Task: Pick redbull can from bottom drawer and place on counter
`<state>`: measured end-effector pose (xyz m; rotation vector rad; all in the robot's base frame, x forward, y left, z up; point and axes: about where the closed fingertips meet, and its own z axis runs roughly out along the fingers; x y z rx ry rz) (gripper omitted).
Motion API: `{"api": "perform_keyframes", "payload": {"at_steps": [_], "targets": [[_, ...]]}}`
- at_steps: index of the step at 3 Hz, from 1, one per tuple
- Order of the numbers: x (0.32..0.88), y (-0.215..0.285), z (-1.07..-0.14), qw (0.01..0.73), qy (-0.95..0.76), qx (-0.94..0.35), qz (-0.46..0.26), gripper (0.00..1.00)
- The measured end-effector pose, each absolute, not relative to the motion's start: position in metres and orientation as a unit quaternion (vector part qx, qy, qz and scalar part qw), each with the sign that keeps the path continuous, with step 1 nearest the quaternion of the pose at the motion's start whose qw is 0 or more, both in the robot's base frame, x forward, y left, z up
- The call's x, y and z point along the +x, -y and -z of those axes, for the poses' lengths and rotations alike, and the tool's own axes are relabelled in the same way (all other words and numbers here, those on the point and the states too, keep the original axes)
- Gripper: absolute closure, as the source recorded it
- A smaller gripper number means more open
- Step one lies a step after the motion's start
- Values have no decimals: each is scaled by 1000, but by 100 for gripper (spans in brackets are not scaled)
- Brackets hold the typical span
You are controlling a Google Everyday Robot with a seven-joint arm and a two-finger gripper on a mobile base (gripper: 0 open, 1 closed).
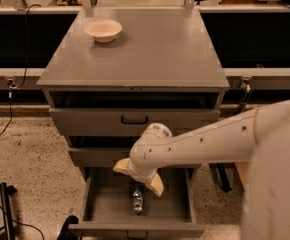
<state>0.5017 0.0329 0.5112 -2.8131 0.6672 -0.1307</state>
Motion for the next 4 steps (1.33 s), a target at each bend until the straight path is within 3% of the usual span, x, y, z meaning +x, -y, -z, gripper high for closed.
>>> {"api": "perform_keyframes", "payload": {"at_steps": [1, 3, 4], "targets": [[514, 14, -449, 22, -257, -966, 18, 0], [489, 81, -395, 11, -214, -977, -18, 0], [490, 77, -396, 9, -210, -978, -18, 0]]}}
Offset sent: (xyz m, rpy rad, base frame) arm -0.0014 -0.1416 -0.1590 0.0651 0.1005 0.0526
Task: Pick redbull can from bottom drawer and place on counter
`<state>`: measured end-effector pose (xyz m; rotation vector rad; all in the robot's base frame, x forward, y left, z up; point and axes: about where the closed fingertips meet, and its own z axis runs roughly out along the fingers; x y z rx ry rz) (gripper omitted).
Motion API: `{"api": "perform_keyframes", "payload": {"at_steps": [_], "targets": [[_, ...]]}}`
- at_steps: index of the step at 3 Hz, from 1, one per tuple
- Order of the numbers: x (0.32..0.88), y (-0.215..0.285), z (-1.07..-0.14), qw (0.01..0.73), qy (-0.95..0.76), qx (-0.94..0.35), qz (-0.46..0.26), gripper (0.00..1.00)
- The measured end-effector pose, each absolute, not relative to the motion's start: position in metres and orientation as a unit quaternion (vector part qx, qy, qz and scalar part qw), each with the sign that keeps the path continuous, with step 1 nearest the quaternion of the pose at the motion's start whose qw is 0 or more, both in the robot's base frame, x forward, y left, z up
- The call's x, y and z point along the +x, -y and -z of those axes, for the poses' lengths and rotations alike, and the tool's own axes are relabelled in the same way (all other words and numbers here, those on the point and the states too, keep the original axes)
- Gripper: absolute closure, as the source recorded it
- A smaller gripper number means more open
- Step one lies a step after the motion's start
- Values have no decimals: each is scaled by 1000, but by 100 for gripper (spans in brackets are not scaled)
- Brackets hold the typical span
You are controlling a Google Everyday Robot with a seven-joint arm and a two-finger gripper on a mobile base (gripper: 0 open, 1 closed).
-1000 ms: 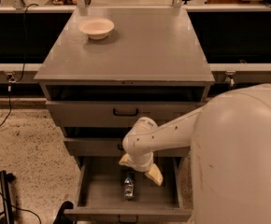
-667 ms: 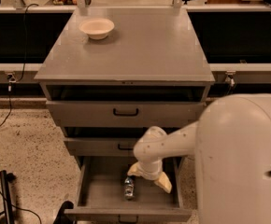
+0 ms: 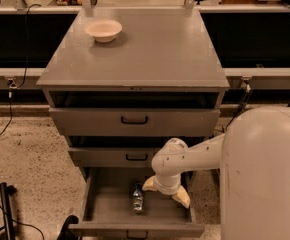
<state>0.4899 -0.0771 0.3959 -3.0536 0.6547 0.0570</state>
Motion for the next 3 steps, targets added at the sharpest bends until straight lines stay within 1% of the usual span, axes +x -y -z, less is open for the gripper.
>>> {"api": "perform_keyframes", "payload": {"at_steps": [1, 2, 3], "targets": [[498, 74, -394, 3, -197, -980, -7, 0], [514, 64, -371, 15, -184, -982, 26, 0], [528, 62, -362, 63, -199, -975, 71, 0]]}}
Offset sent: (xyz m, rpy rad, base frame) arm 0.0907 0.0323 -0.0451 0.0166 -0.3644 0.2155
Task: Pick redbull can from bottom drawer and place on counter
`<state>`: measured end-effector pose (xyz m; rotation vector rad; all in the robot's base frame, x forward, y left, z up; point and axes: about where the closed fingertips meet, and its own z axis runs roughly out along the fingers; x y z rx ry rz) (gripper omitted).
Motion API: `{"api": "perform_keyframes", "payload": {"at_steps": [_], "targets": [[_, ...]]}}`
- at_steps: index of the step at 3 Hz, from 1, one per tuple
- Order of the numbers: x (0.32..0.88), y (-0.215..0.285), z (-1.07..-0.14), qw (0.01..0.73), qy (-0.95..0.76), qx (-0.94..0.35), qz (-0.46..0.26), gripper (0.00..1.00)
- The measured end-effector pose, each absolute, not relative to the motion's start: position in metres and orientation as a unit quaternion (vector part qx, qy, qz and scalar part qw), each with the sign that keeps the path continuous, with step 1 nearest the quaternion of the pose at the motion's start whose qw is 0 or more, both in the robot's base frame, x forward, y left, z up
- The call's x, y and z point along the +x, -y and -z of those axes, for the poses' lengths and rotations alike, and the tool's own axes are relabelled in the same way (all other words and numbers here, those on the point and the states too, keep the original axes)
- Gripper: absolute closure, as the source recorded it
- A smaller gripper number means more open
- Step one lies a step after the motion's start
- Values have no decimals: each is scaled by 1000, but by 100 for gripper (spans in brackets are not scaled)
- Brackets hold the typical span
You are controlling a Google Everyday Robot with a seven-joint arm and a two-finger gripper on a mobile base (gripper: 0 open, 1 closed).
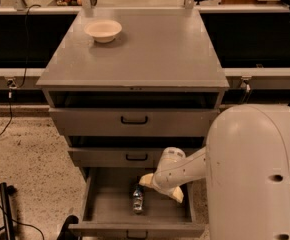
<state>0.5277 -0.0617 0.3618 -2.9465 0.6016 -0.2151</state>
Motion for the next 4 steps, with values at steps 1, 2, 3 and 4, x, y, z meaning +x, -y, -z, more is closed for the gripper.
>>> {"api": "perform_keyframes", "payload": {"at_steps": [1, 2, 3, 4], "targets": [[536, 59, -363, 68, -199, -974, 88, 0], [528, 59, -345, 76, -195, -976, 65, 0], [525, 48, -310, 120, -174, -976, 45, 0], [516, 36, -278, 175, -157, -971, 34, 0]]}}
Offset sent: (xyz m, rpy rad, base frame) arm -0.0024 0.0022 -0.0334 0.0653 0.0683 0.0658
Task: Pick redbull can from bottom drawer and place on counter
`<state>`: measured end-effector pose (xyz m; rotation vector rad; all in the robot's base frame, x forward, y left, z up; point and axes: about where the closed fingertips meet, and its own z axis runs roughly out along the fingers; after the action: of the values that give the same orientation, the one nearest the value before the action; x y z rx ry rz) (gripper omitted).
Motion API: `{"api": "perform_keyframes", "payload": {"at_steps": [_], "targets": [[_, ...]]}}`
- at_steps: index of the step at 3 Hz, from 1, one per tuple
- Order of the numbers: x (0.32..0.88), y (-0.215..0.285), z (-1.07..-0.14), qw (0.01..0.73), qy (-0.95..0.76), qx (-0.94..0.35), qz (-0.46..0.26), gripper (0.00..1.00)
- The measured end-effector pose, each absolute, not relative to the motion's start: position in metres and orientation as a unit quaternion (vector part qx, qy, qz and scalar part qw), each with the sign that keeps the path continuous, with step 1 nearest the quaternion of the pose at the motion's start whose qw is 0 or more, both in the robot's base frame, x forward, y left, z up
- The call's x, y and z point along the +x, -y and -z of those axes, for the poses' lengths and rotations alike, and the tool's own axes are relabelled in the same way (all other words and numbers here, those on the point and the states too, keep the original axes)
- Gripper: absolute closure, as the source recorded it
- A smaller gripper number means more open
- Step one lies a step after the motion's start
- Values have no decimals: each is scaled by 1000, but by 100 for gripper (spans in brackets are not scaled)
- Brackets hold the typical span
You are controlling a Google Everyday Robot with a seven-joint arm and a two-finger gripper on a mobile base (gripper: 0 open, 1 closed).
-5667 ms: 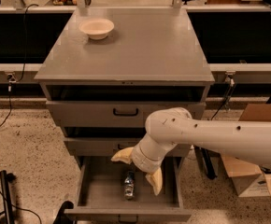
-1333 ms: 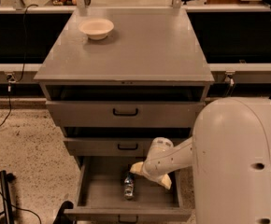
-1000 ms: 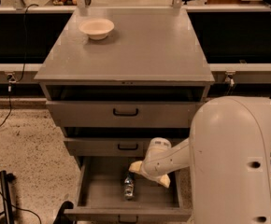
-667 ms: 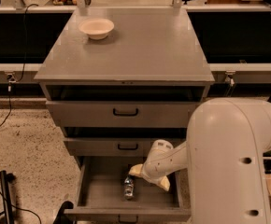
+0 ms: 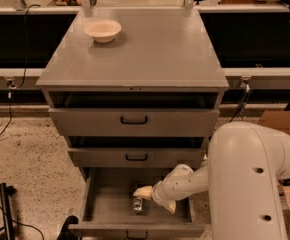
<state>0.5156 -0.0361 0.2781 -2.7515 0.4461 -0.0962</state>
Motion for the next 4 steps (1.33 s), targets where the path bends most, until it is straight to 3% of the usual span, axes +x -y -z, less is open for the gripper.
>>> {"api": "perform_keyframes", "payload": {"at_steps": [3, 4], "targets": [[508, 27, -256, 208, -120, -970, 29, 0], [542, -5, -222, 181, -71, -981, 22, 0]]}}
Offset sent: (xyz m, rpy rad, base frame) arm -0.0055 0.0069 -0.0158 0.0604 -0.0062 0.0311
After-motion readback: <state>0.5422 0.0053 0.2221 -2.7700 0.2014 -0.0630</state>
